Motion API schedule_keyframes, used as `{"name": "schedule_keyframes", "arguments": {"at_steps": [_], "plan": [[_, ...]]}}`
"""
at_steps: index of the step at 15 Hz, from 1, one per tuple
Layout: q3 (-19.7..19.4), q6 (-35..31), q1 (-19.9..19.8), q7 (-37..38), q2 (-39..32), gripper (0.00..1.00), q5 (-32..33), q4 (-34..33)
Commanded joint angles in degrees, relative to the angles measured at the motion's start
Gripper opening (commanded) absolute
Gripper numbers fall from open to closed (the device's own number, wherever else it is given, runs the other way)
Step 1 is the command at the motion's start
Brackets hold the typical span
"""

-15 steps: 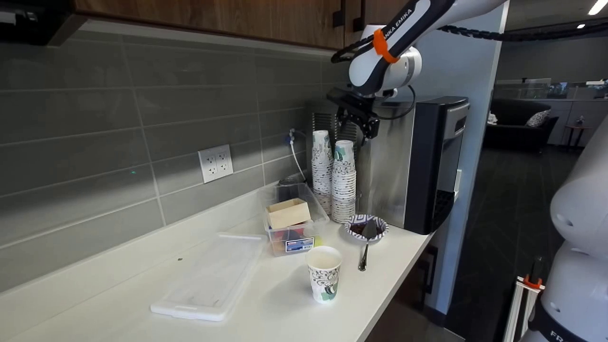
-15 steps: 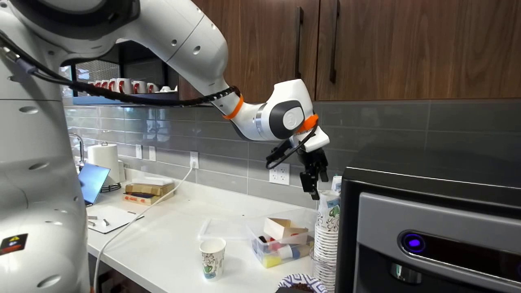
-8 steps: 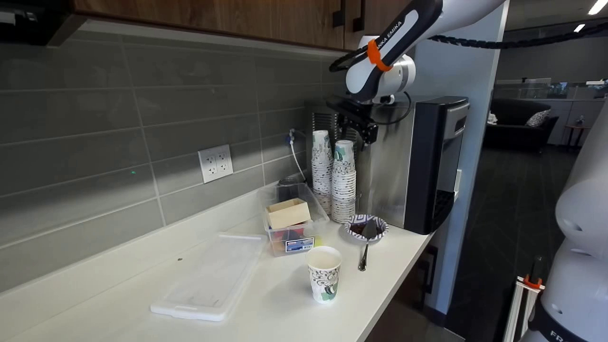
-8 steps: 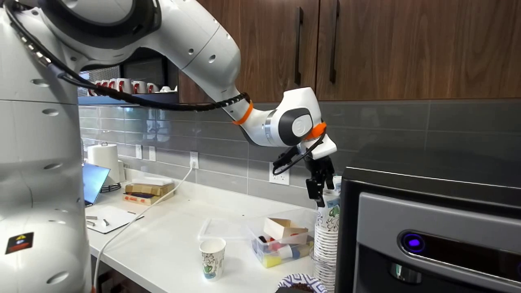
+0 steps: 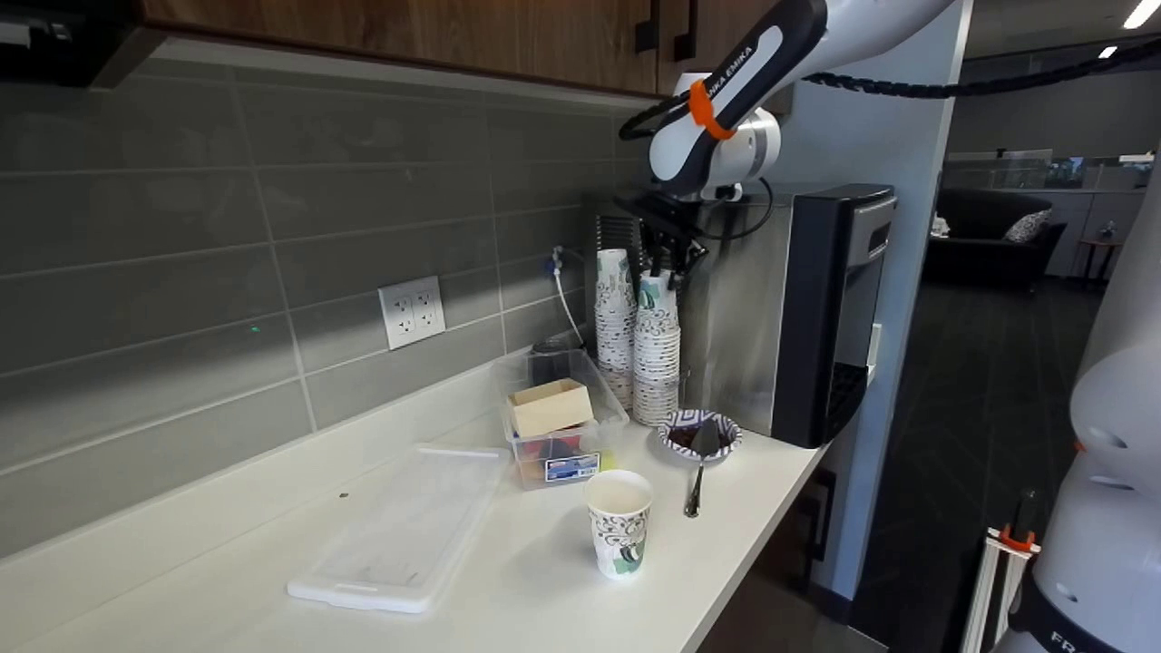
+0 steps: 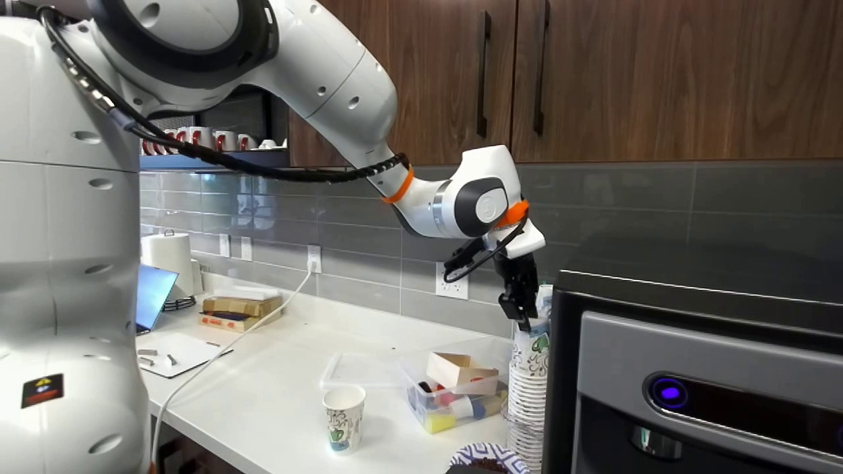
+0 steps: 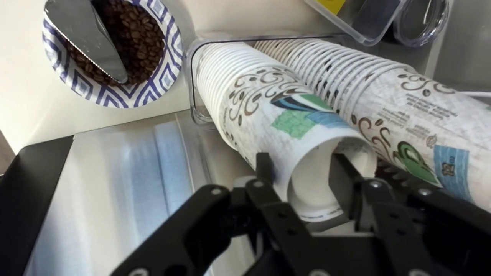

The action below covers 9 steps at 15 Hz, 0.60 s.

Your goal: Remove the two paper cups from the pile and put them on the counter

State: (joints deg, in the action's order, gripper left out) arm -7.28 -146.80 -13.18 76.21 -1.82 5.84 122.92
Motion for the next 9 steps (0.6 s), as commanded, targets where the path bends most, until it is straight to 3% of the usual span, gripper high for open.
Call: {"name": "schedule_keyframes", "arguments": {"at_steps": [1, 4, 9], "plan": [[-1.5, 1.1, 1.3, 0.2, -0.9, 0.13, -1.4, -1.5], [-1.9, 0.8, 1.4, 0.2, -0.3, 0.0, -1.6, -1.3], [-1.7, 0.7, 2.3, 4.1, 3.6, 0.02, 3.5, 0.9]]}}
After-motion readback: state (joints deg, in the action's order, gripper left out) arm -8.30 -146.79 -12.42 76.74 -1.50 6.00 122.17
